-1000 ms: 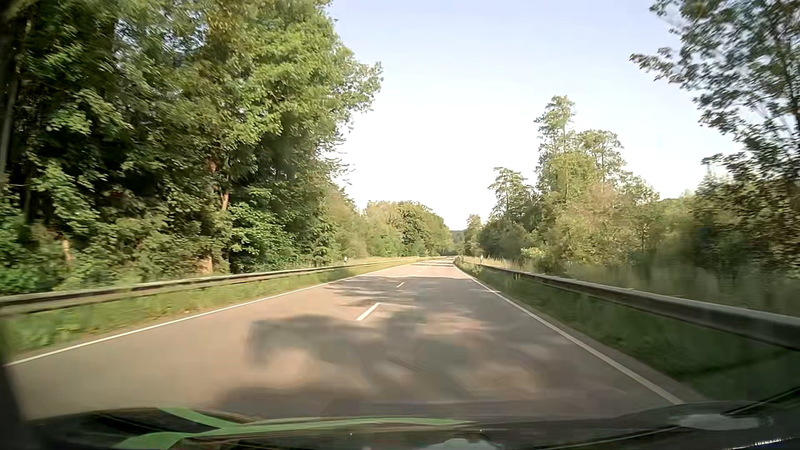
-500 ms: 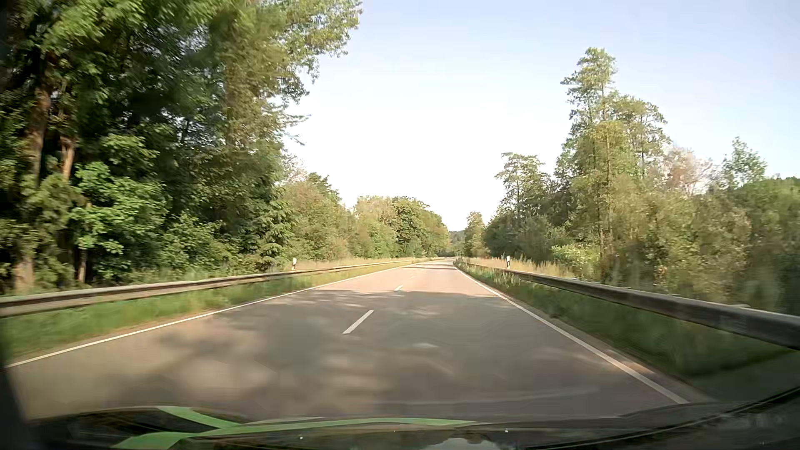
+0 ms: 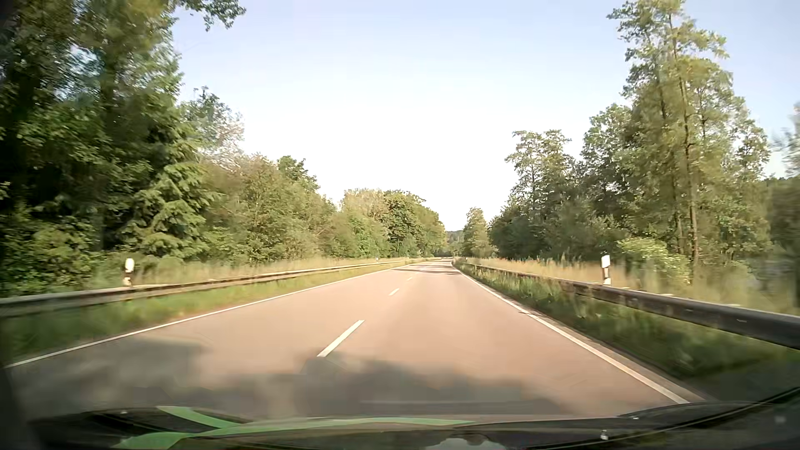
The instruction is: Follow the waypoints while adhering to traffic rules and regulations
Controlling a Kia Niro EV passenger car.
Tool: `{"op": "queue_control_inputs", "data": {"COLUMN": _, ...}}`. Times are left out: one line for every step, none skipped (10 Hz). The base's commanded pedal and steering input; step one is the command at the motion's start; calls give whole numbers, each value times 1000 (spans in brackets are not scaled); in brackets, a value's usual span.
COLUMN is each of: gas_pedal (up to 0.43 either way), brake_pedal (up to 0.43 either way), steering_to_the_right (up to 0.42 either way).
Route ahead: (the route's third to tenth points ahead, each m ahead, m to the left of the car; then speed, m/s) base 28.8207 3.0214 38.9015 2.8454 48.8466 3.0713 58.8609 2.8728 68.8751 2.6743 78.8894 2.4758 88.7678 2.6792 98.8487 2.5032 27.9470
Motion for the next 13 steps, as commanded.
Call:
{"op": "queue_control_inputs", "data": {"gas_pedal": 220, "brake_pedal": 0, "steering_to_the_right": 2}}
{"op": "queue_control_inputs", "data": {"gas_pedal": 220, "brake_pedal": 0, "steering_to_the_right": 2}}
{"op": "queue_control_inputs", "data": {"gas_pedal": 220, "brake_pedal": 0, "steering_to_the_right": 2}}
{"op": "queue_control_inputs", "data": {"gas_pedal": 220, "brake_pedal": 0, "steering_to_the_right": 2}}
{"op": "queue_control_inputs", "data": {"gas_pedal": 220, "brake_pedal": 0, "steering_to_the_right": 2}}
{"op": "queue_control_inputs", "data": {"gas_pedal": 220, "brake_pedal": 0, "steering_to_the_right": 2}}
{"op": "queue_control_inputs", "data": {"gas_pedal": 220, "brake_pedal": 0, "steering_to_the_right": 2}}
{"op": "queue_control_inputs", "data": {"gas_pedal": 220, "brake_pedal": 0, "steering_to_the_right": 2}}
{"op": "queue_control_inputs", "data": {"gas_pedal": 220, "brake_pedal": 0, "steering_to_the_right": 2}}
{"op": "queue_control_inputs", "data": {"gas_pedal": 220, "brake_pedal": 0, "steering_to_the_right": 3}}
{"op": "queue_control_inputs", "data": {"gas_pedal": 220, "brake_pedal": 0, "steering_to_the_right": 3}}
{"op": "queue_control_inputs", "data": {"gas_pedal": 220, "brake_pedal": 0, "steering_to_the_right": 2}}
{"op": "queue_control_inputs", "data": {"gas_pedal": 209, "brake_pedal": 0, "steering_to_the_right": 2}}
